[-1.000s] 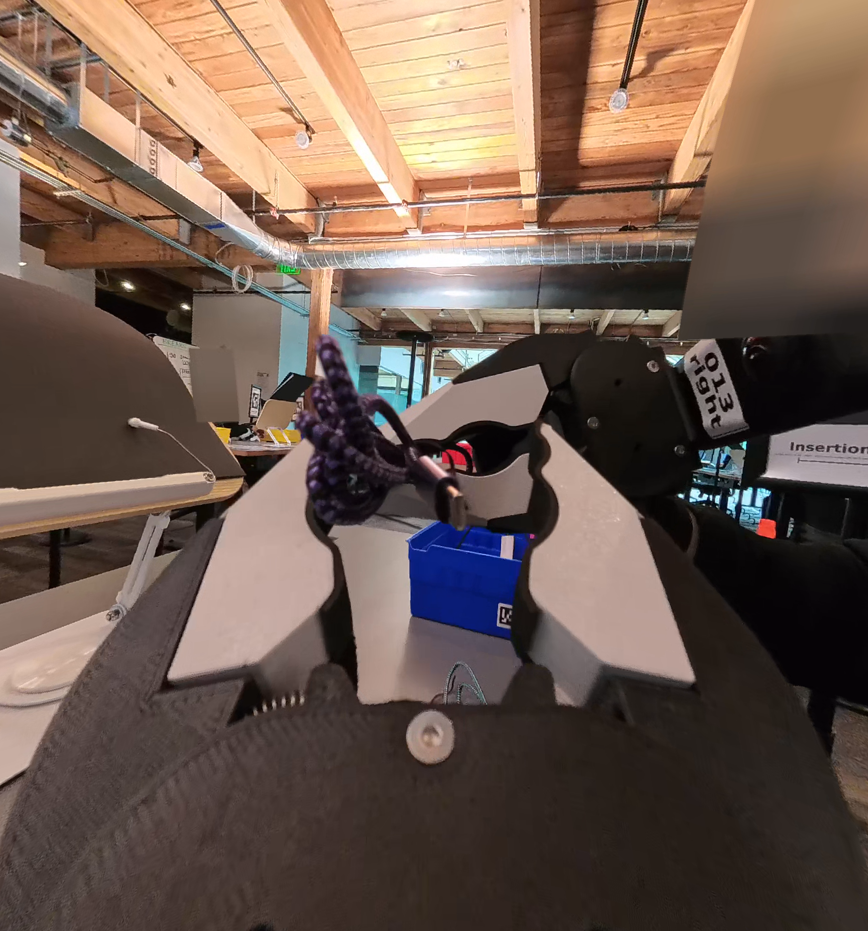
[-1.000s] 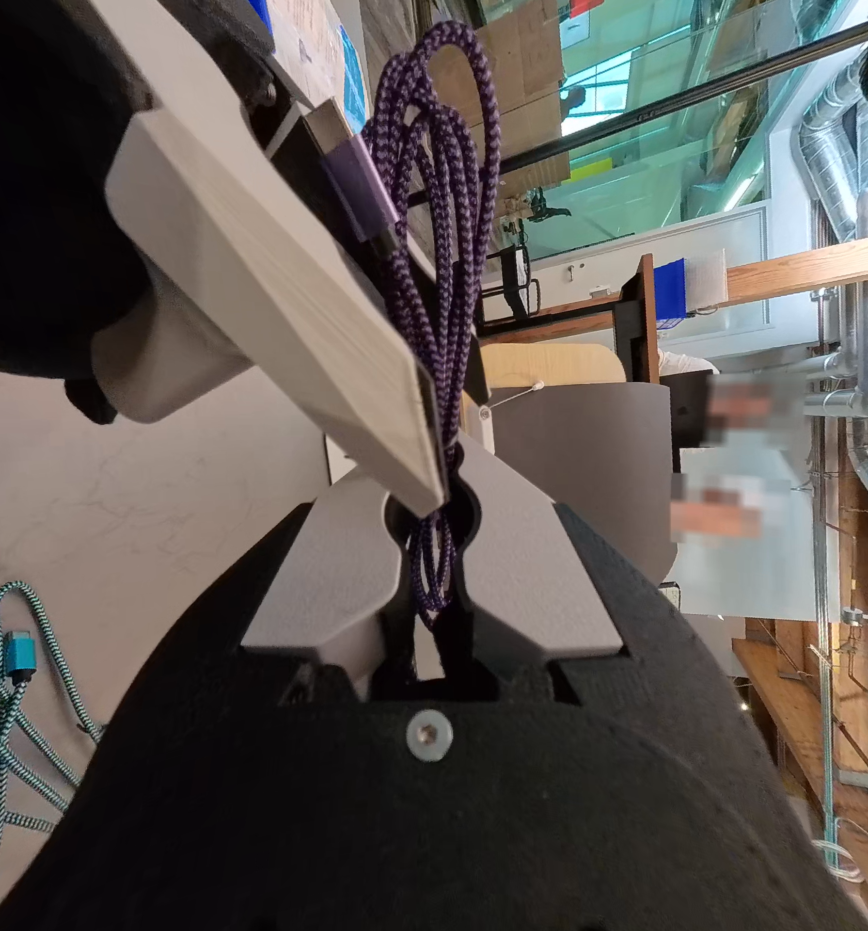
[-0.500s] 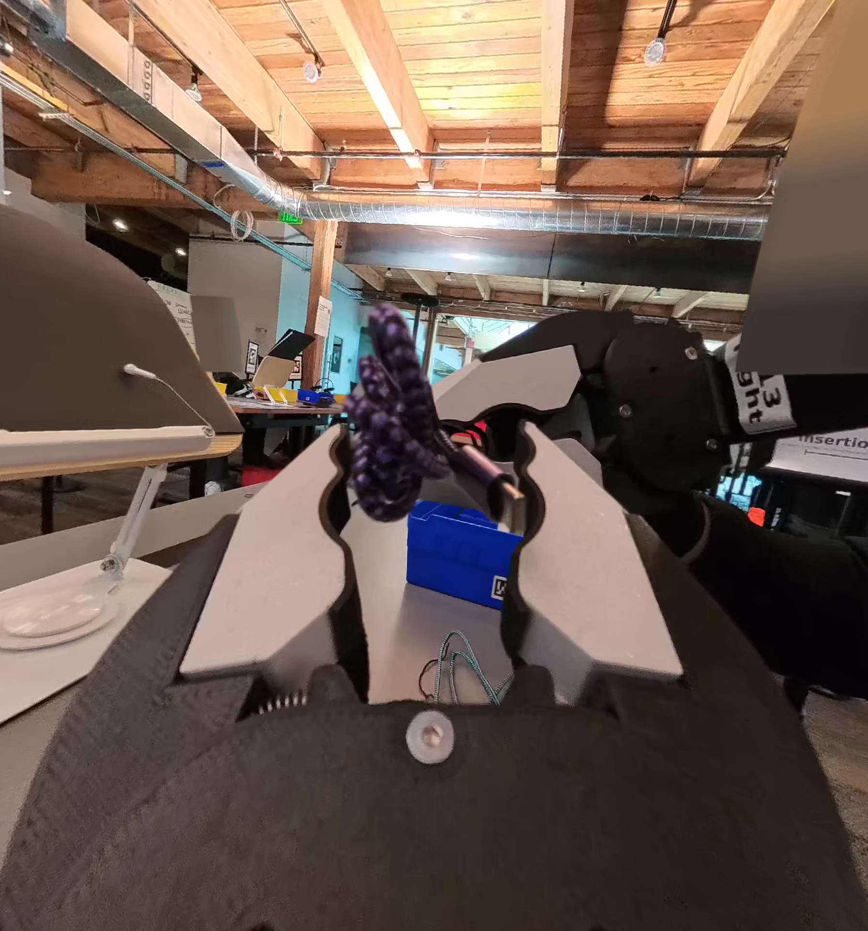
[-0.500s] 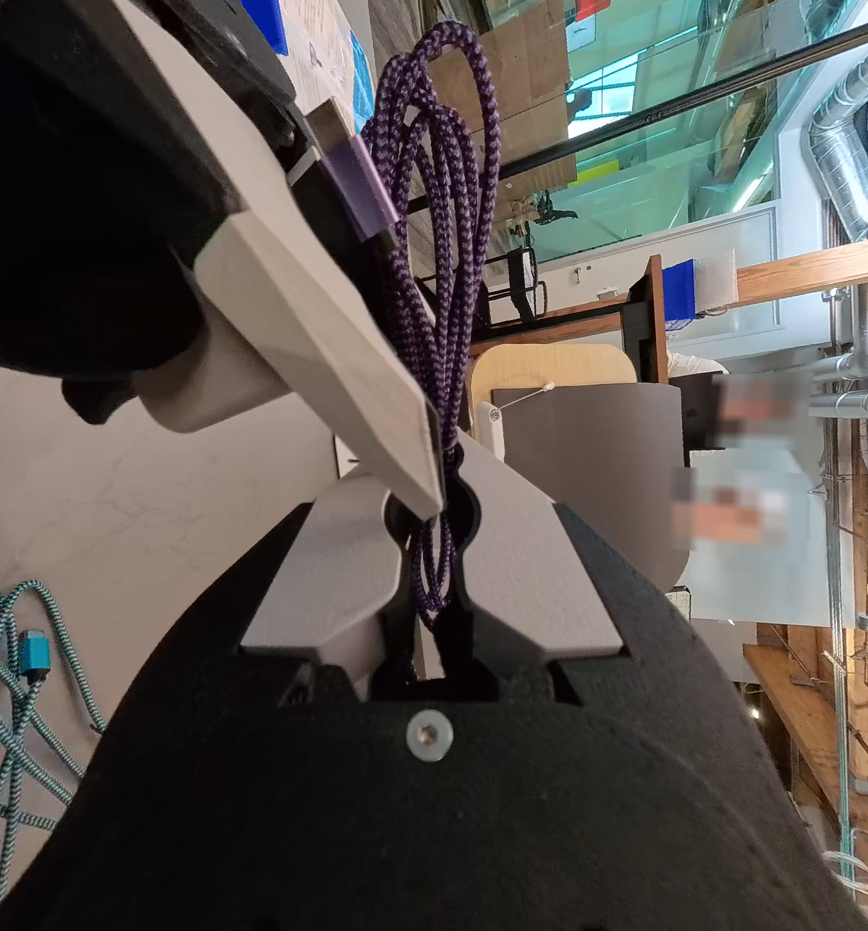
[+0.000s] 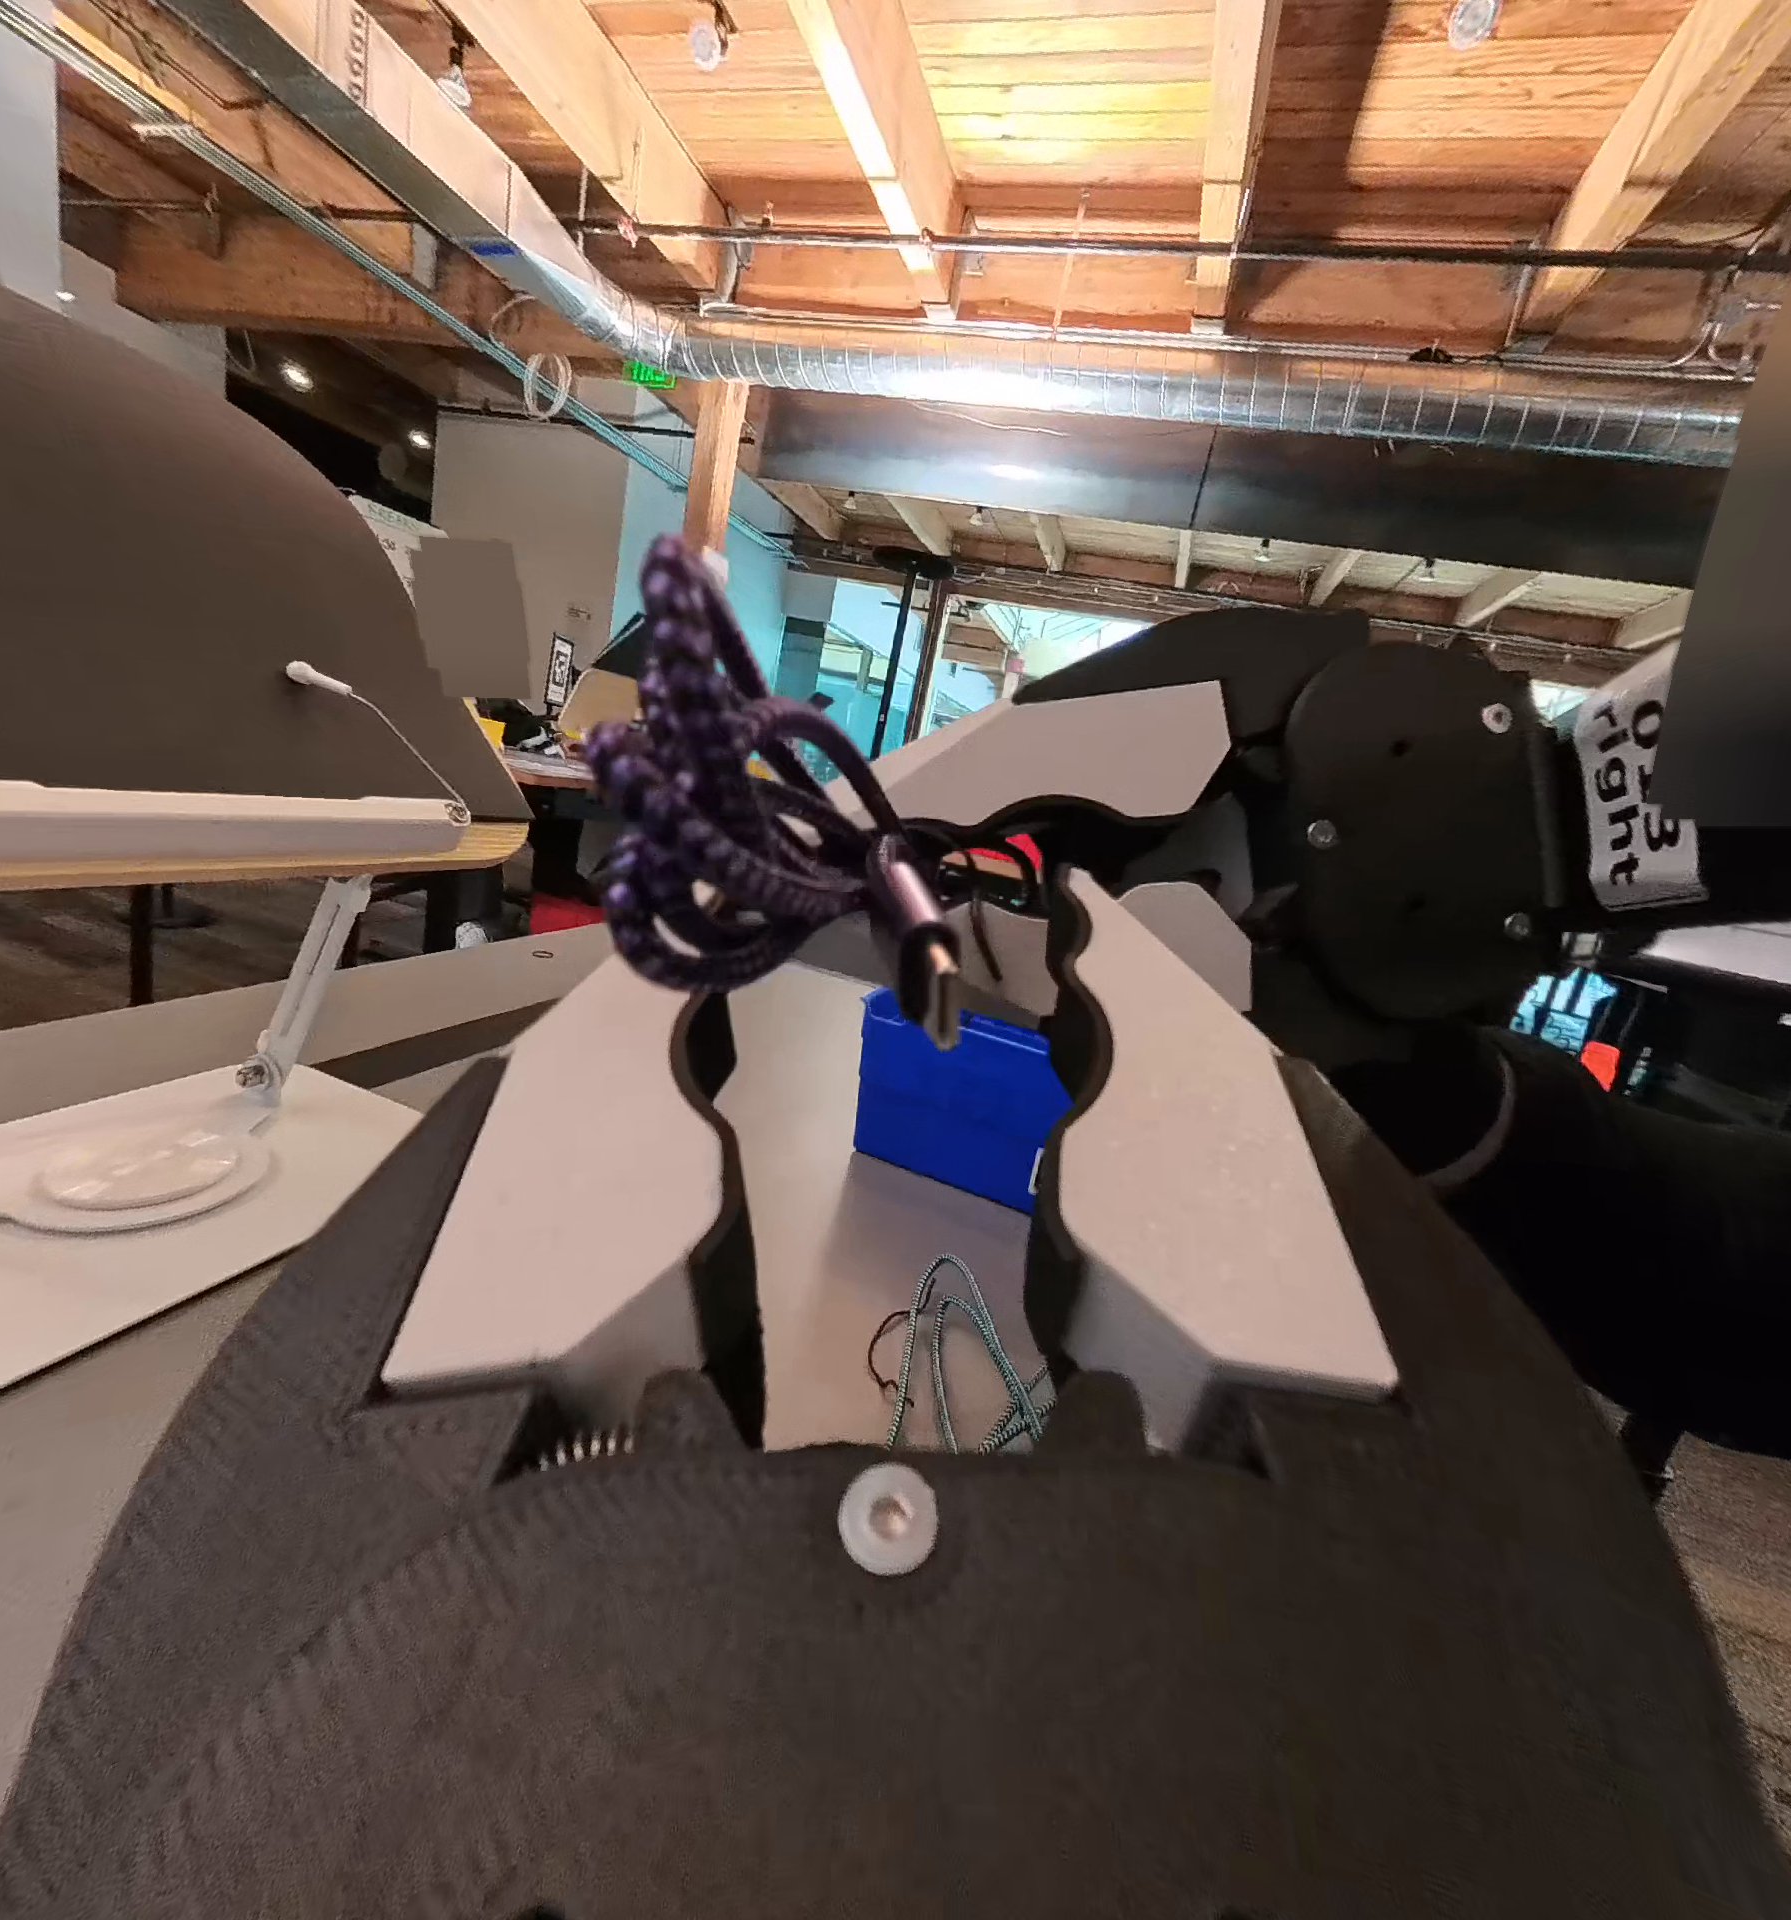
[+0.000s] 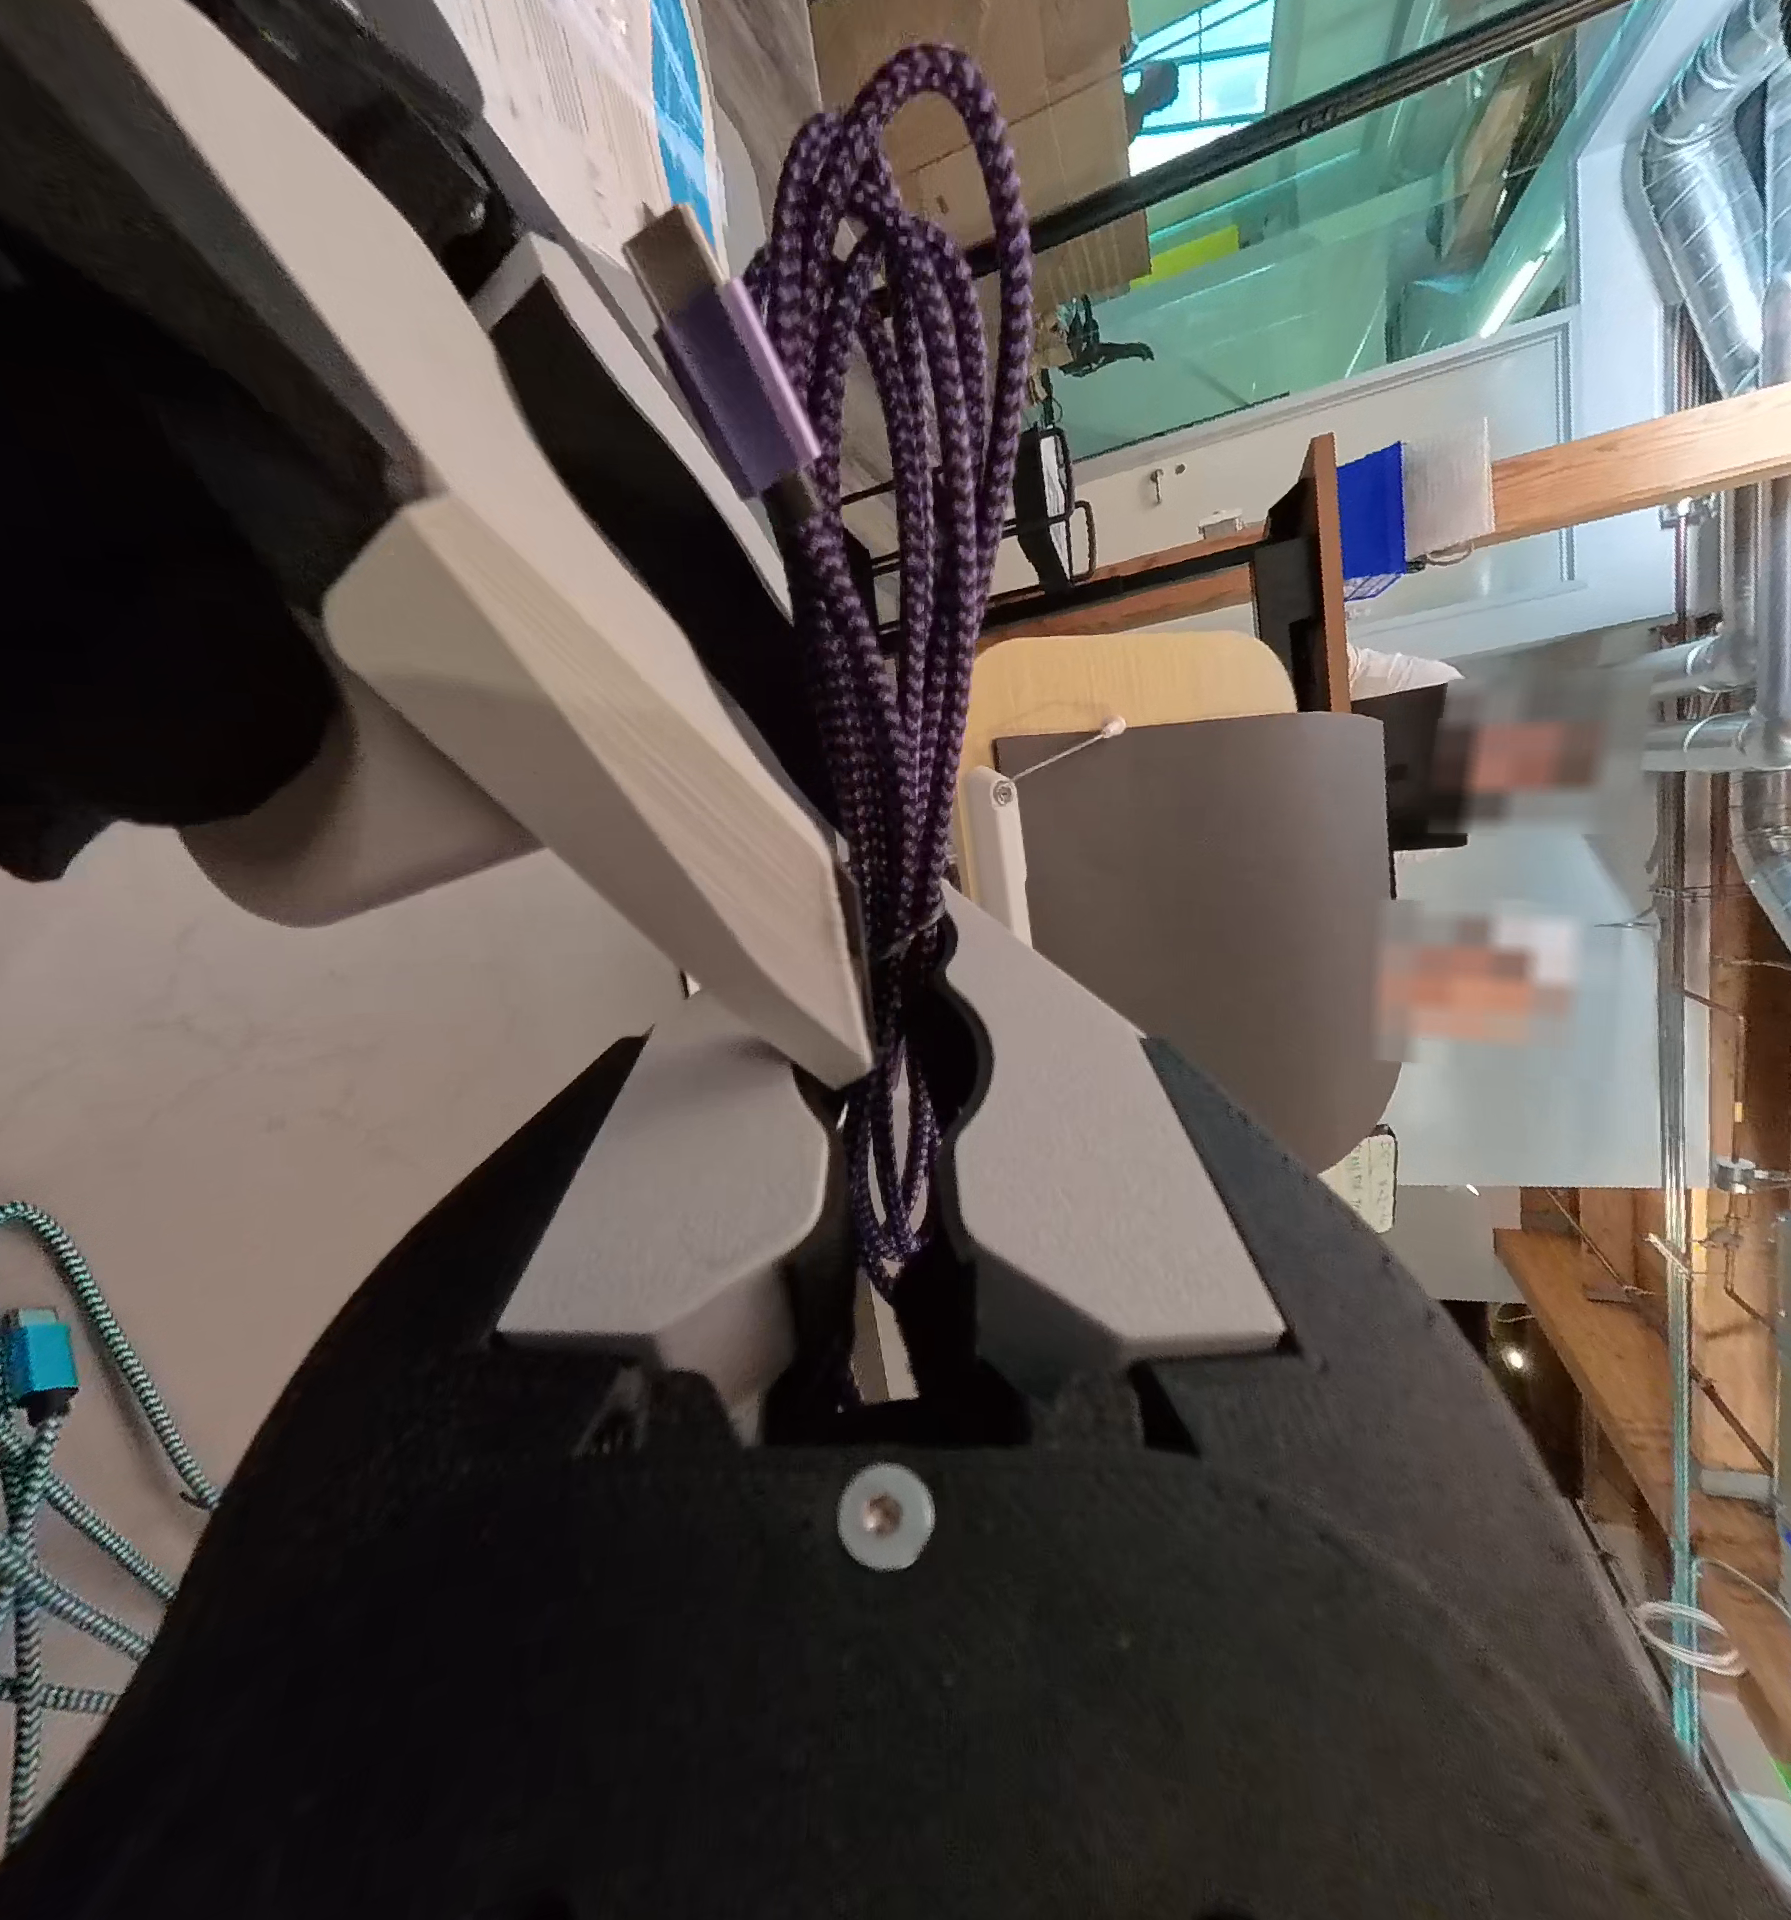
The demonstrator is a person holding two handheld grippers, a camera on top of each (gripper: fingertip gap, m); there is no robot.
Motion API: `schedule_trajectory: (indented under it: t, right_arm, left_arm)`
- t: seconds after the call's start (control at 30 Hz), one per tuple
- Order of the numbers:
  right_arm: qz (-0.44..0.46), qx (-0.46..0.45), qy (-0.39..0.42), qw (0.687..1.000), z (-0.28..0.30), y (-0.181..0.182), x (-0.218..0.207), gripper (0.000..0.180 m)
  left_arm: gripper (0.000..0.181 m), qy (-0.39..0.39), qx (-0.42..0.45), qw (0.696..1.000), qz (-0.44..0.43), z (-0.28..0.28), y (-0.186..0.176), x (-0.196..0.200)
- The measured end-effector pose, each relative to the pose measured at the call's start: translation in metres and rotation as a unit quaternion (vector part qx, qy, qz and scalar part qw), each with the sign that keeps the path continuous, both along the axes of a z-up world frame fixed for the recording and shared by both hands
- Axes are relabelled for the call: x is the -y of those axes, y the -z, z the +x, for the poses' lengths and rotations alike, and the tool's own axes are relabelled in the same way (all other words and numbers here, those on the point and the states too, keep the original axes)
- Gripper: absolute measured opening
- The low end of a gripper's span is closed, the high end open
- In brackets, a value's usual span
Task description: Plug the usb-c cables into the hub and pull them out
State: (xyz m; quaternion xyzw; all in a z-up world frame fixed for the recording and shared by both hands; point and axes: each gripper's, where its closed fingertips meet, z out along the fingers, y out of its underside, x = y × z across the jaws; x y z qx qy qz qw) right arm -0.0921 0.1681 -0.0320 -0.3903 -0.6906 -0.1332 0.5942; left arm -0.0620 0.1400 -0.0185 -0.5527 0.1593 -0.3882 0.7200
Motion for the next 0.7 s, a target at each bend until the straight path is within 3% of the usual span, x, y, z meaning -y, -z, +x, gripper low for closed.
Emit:
schedule_trajectory:
  t: [0.7]
  right_arm:
    - [0.017,-0.009,0.018,1.000,0.0037,0.0023,-0.0061,0.001]
  left_arm:
    - [0.034,-0.003,-0.009,1.000,-0.021,-0.0019,0.0057,-0.0032]
